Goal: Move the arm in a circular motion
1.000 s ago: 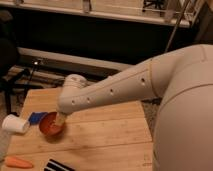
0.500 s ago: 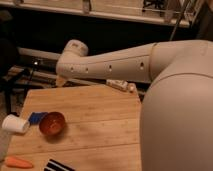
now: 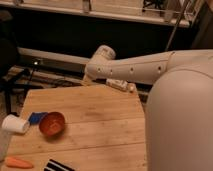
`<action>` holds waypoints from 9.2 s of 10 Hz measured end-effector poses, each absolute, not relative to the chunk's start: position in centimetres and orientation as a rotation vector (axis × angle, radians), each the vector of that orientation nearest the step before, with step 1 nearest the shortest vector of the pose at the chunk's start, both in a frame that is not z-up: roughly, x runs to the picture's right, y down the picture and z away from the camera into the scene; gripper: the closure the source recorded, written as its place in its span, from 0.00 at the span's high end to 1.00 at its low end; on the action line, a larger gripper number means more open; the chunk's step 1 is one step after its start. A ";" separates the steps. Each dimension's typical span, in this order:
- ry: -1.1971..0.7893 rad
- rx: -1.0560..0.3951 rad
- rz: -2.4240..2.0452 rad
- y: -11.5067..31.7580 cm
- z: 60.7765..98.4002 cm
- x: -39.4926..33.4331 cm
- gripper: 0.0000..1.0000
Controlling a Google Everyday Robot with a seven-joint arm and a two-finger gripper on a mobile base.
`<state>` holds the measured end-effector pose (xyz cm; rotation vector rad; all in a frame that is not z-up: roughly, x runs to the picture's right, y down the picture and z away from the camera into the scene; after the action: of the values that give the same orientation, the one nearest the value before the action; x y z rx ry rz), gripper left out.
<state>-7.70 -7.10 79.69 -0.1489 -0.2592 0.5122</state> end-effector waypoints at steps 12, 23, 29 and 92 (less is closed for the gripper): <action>-0.493 -0.167 0.056 -2.4 67.4 -28.2 0.80; -0.275 0.020 0.519 -15.0 78.8 -1.3 0.80; -0.179 -0.340 0.385 11.1 74.0 -6.1 0.80; -0.198 0.193 0.538 -16.5 70.8 2.2 0.80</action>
<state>2.21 -16.49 70.84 0.1933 -0.1981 0.5377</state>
